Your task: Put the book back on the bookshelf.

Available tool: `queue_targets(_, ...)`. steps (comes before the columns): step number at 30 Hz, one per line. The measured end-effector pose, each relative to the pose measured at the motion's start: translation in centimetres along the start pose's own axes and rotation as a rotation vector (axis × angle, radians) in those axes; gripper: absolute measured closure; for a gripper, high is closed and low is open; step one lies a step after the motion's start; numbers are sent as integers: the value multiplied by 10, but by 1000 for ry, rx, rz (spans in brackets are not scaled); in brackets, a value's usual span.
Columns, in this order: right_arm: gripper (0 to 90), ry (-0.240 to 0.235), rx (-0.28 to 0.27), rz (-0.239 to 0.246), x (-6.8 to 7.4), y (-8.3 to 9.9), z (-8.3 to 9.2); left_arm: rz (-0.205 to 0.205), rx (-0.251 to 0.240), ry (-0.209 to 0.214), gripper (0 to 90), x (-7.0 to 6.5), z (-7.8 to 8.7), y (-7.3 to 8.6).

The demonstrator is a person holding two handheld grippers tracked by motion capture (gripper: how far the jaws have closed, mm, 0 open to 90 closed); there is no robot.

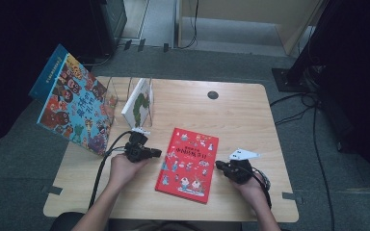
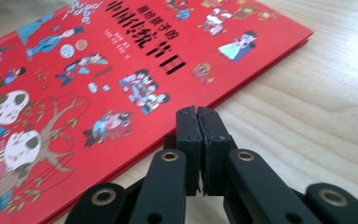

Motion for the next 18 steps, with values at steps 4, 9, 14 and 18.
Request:
queue_targets(4, 895, 3, 23, 22, 4, 6, -2, -11, 28, -2, 885, -4, -6, 2)
queue_targets(9, 900, 2, 27, 38, 9, 9, -4, -5, 38, 18, 880, -7, -11, 4)
queue_targets(14, 900, 19, 20, 36, 10, 4, -10, 20, 38, 10, 883, -3, -9, 6)
queue_targets(18, 900, 31, 8, 38, 11, -2, -16, 54, 25, 8, 892, 2, -6, 8)
Point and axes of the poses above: each handheld gripper's, and its own axes: z roughly backward along the jaws, y roughly out of its underside, x roughly to its left, the point moved 10 cm from there along -z, roughly forward along the jaws, and after that the axes turned 13 degrees about -z, right-handed, at the moved point
